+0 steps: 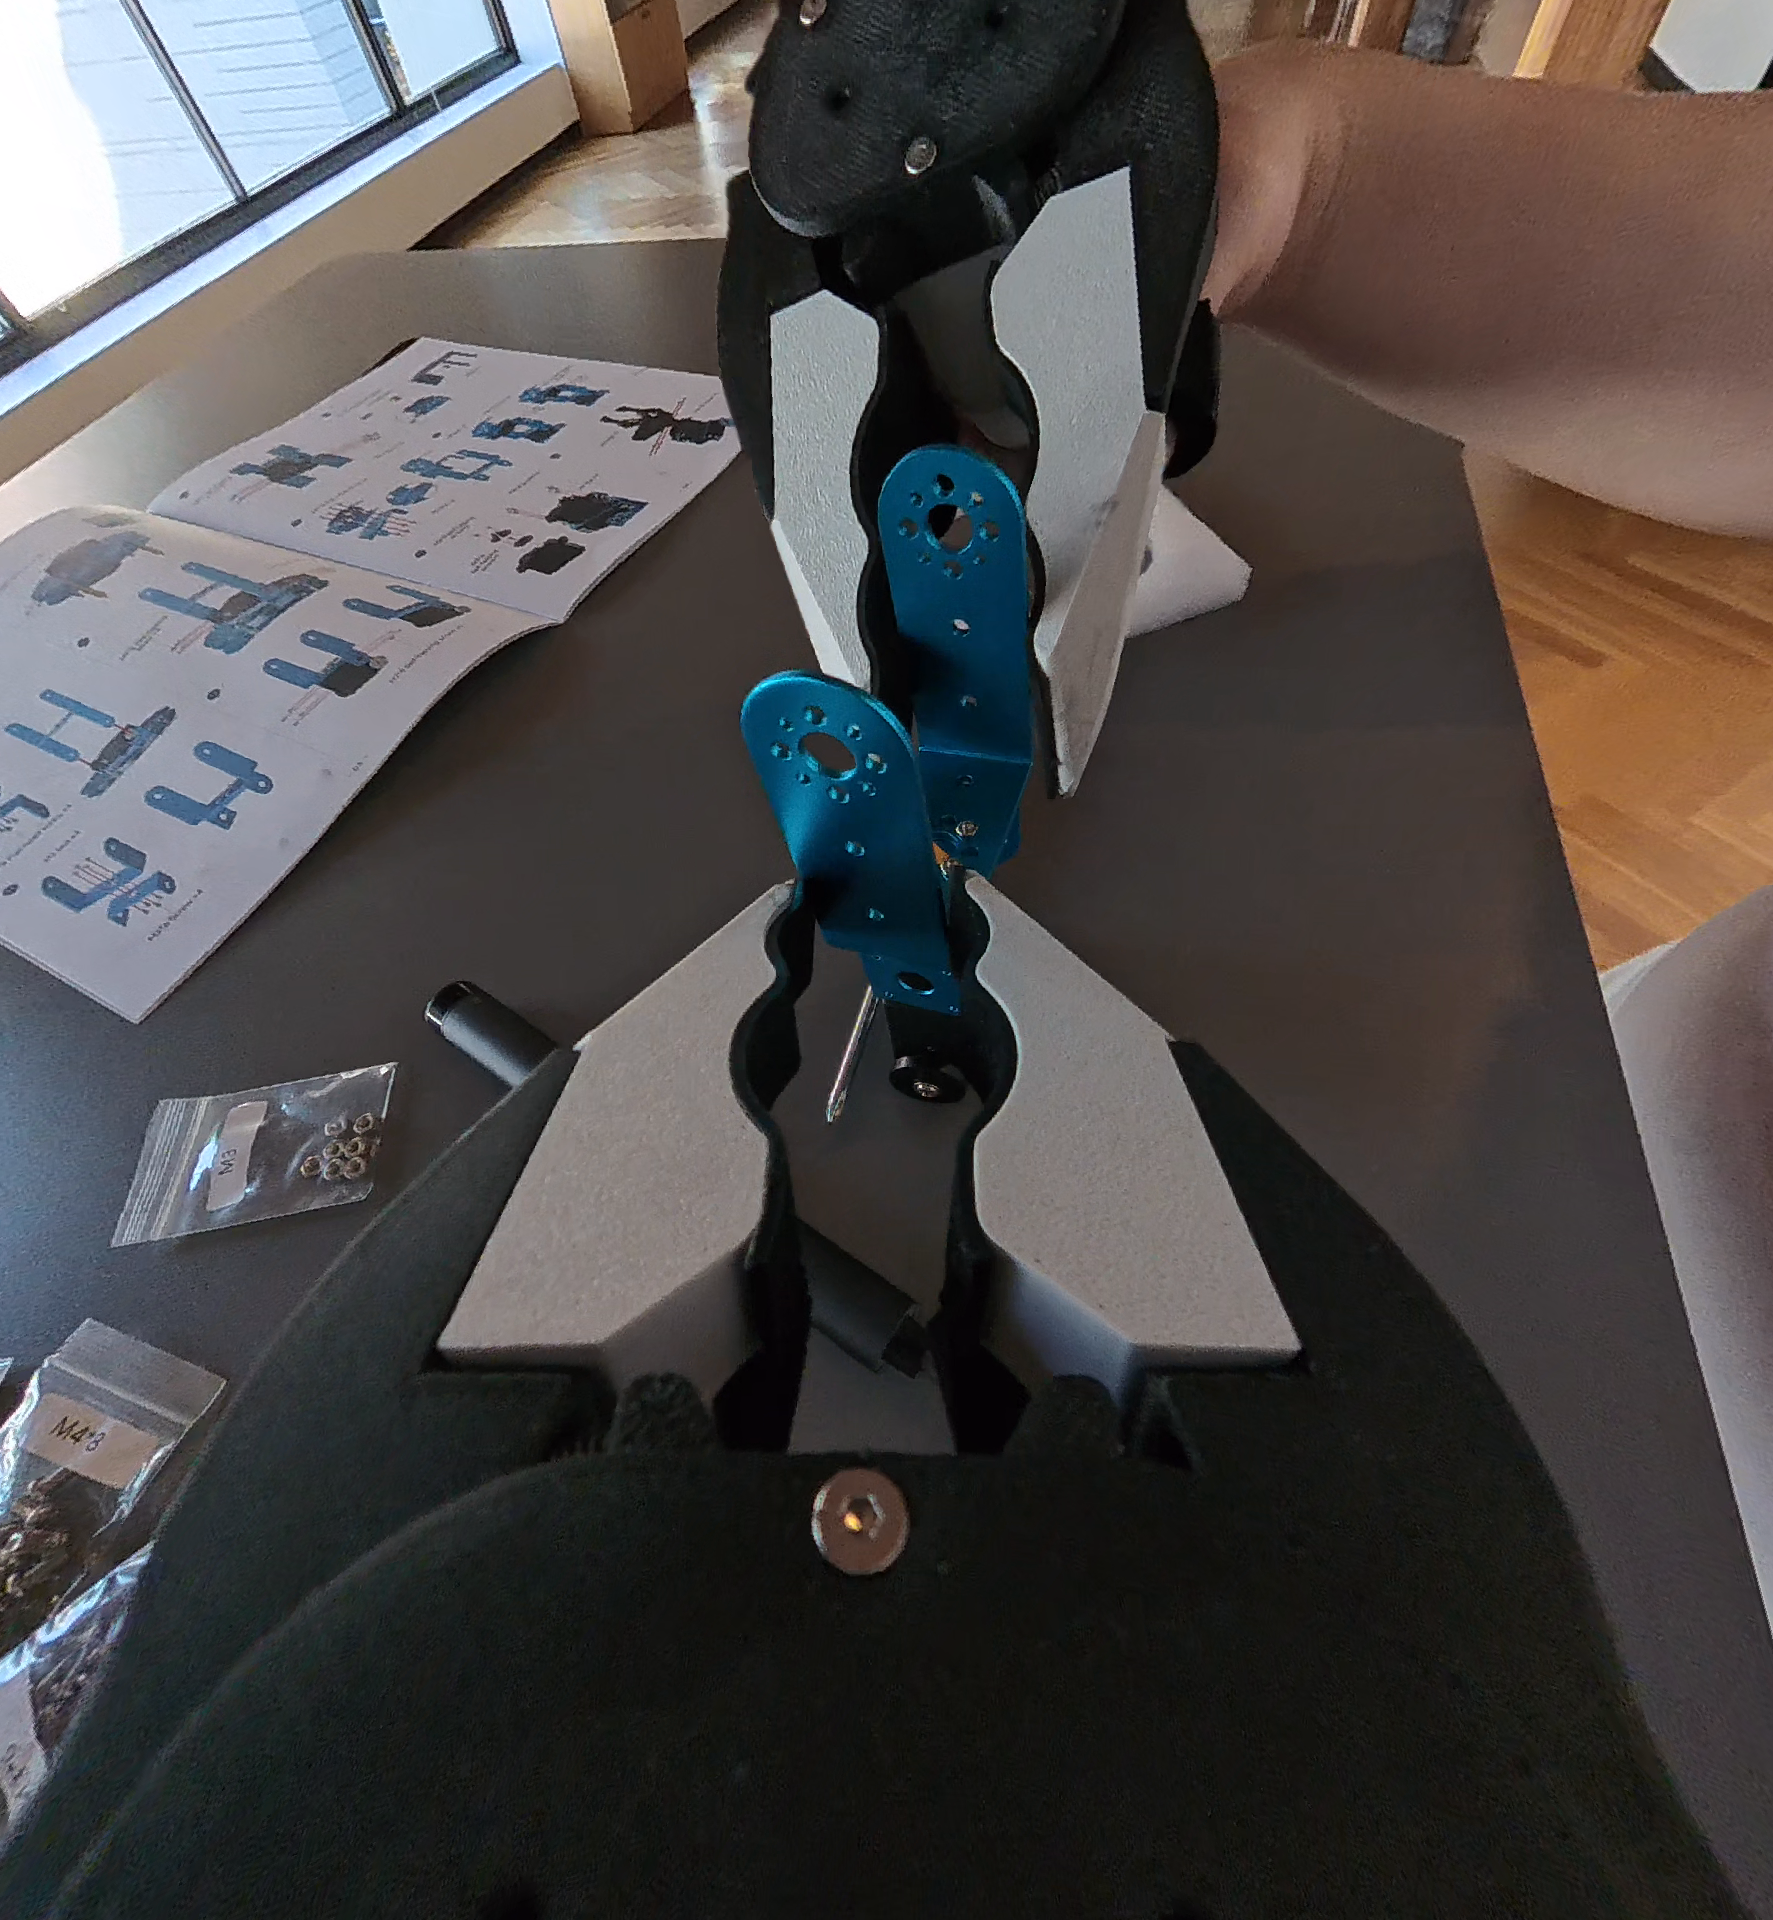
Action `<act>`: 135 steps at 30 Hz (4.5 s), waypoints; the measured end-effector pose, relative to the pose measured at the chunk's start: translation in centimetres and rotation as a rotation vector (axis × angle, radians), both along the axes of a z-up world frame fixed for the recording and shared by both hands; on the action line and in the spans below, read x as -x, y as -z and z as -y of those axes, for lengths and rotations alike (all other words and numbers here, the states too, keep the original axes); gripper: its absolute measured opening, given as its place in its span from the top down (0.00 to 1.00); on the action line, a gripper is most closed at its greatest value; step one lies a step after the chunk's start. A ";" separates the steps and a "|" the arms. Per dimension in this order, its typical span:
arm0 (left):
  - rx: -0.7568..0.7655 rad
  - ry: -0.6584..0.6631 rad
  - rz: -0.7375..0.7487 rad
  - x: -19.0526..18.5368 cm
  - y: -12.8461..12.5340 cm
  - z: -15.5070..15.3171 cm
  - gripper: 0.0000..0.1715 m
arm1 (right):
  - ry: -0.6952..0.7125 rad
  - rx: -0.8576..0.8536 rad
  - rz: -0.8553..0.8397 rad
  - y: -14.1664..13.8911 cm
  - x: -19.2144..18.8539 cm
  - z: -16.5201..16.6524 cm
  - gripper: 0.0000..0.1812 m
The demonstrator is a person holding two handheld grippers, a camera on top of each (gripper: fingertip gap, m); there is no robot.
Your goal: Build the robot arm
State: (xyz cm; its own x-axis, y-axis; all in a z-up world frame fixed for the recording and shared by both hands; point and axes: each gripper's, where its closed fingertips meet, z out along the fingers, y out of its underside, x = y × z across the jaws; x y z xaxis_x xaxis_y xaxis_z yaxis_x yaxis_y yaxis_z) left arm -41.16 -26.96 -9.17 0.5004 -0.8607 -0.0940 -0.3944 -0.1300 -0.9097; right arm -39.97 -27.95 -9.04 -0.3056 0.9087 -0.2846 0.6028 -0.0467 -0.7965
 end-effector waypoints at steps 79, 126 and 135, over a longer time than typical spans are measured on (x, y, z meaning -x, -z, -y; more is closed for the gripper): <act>0.008 -0.020 0.010 0.7 2.3 0.1 0.70 | 0.099 -0.019 -0.228 1.4 0.6 -0.4 0.70; 0.074 0.129 -0.064 0.0 4.2 5.7 0.76 | 0.234 -0.048 -0.257 1.6 -1.2 4.1 0.80; 0.101 0.216 -0.051 -1.0 4.1 5.8 0.80 | 0.200 -0.047 -0.261 1.7 -0.7 4.2 0.84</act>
State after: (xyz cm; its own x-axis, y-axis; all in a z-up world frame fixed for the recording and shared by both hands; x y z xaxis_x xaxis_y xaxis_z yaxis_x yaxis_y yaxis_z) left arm -40.19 -32.72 -13.30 0.3010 -0.9534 -0.0223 -0.4681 -0.1273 -0.8745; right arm -39.27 -32.15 -10.69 -0.1773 0.9682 -0.1767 0.3604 -0.1032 -0.9271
